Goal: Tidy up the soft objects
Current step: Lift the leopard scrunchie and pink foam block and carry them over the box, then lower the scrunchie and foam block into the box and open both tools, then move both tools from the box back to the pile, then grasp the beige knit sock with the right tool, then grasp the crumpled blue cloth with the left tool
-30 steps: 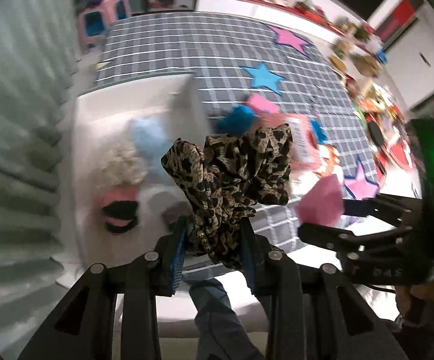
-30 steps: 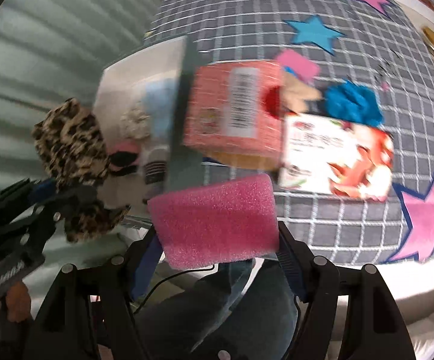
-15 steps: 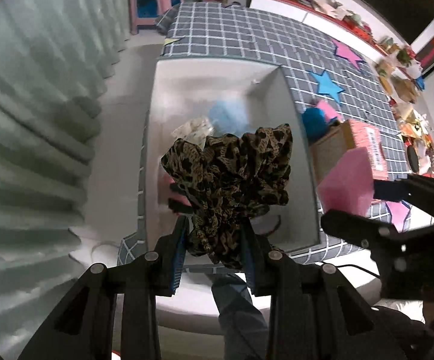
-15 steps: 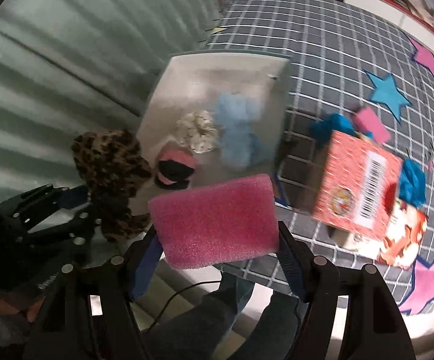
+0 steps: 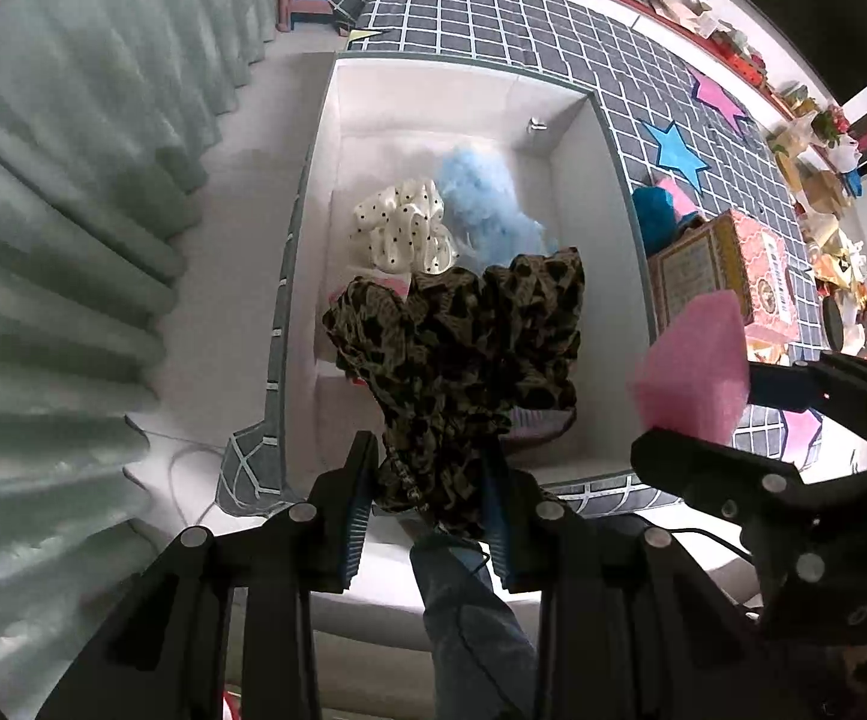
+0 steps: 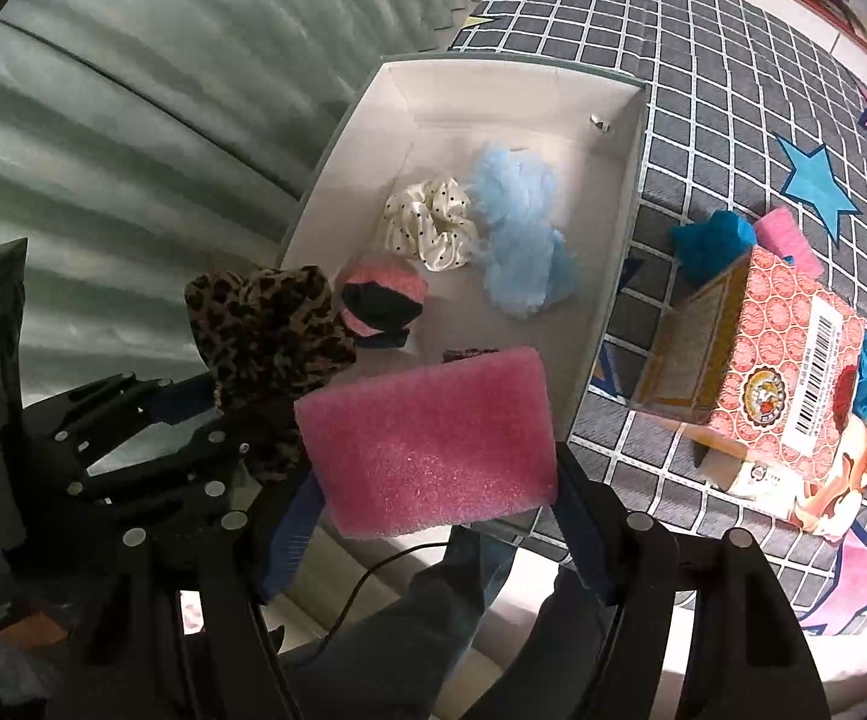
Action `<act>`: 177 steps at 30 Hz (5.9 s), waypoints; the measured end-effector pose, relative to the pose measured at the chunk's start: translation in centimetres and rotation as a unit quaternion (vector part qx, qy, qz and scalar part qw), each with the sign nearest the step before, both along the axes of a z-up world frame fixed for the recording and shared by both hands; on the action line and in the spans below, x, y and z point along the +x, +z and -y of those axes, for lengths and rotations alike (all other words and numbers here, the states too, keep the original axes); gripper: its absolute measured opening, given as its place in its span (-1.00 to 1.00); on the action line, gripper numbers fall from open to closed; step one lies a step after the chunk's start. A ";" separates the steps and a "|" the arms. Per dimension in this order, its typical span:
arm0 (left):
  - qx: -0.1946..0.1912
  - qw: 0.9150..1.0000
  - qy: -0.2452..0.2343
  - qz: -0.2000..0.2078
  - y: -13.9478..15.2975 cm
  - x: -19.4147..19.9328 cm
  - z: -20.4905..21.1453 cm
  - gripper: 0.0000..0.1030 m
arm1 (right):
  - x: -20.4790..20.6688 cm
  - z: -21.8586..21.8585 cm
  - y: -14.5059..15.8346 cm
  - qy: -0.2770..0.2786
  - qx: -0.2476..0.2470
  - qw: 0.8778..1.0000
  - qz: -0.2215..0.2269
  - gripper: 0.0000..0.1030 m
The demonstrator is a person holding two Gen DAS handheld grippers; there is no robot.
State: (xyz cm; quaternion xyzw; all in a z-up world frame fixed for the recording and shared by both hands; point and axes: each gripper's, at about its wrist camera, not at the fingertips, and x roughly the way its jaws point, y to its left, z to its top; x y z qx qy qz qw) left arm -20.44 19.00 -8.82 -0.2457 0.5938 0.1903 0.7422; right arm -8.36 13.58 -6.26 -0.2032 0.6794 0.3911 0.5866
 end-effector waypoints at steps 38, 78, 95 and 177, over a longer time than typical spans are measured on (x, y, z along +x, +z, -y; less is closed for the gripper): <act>-0.019 0.999 0.009 -0.048 -4.5 2.6 -0.6 -0.31 | 2.4 -3.0 -3.0 0.018 -0.025 1.000 0.008 0.42; -0.050 0.996 0.065 0.027 -0.5 2.9 -2.8 0.99 | 5.9 -1.4 2.2 -0.013 0.043 0.999 0.014 1.00; -0.057 0.997 0.000 0.042 3.3 11.4 1.9 0.99 | 20.5 12.8 2.1 -0.233 -0.004 0.972 0.007 1.00; -0.031 0.962 -0.122 -0.242 -14.1 41.5 21.2 0.99 | 34.1 32.1 -15.9 -0.317 -0.156 0.936 -0.005 0.98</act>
